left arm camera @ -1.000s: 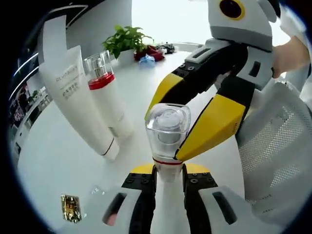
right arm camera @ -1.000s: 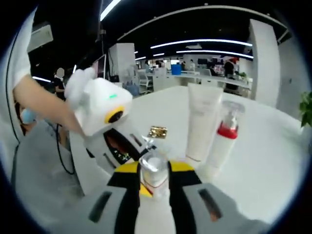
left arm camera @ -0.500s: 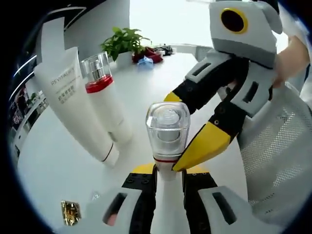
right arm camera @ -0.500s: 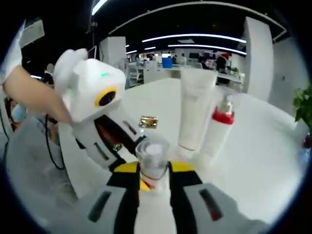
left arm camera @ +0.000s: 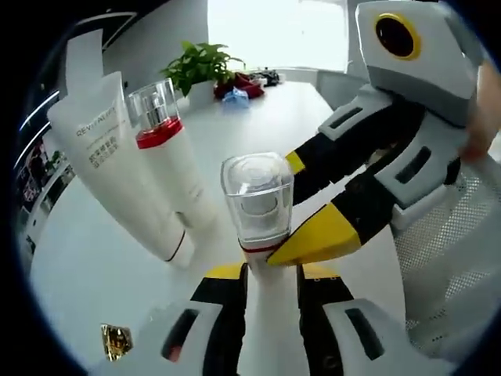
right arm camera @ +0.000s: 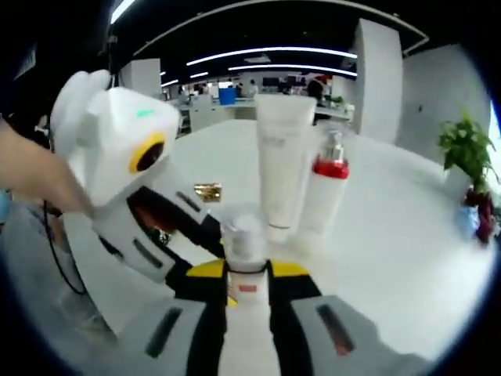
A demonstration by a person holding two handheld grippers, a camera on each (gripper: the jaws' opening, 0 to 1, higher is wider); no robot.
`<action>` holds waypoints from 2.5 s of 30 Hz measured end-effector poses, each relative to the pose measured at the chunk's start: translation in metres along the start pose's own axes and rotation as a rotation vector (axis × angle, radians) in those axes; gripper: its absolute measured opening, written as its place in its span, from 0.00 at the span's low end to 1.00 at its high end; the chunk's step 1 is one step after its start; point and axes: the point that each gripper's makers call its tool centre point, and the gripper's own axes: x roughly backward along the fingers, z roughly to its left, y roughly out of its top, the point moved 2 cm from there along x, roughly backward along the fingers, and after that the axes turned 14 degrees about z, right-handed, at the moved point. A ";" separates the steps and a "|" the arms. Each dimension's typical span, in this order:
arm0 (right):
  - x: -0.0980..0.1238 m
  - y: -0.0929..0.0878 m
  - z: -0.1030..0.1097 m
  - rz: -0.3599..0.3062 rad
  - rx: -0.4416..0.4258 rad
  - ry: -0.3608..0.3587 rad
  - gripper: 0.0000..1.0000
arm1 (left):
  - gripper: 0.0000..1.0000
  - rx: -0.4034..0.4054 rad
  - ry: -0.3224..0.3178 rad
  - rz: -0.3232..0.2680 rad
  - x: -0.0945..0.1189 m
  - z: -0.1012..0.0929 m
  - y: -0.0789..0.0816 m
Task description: Arrange the skincare products in the storage area until every visible bottle or jar stands upright without overlapping.
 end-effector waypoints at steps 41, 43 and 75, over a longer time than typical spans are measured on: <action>-0.023 -0.011 -0.039 0.060 -0.279 -0.246 0.28 | 0.49 0.334 0.093 -0.070 0.075 -0.033 -0.051; -0.027 -0.009 -0.038 0.063 -0.286 -0.253 0.36 | 0.49 0.336 0.095 -0.071 0.076 -0.033 -0.052; -0.045 -0.001 -0.051 0.061 -0.343 -0.302 0.23 | 0.49 0.387 0.102 -0.055 0.083 -0.037 -0.076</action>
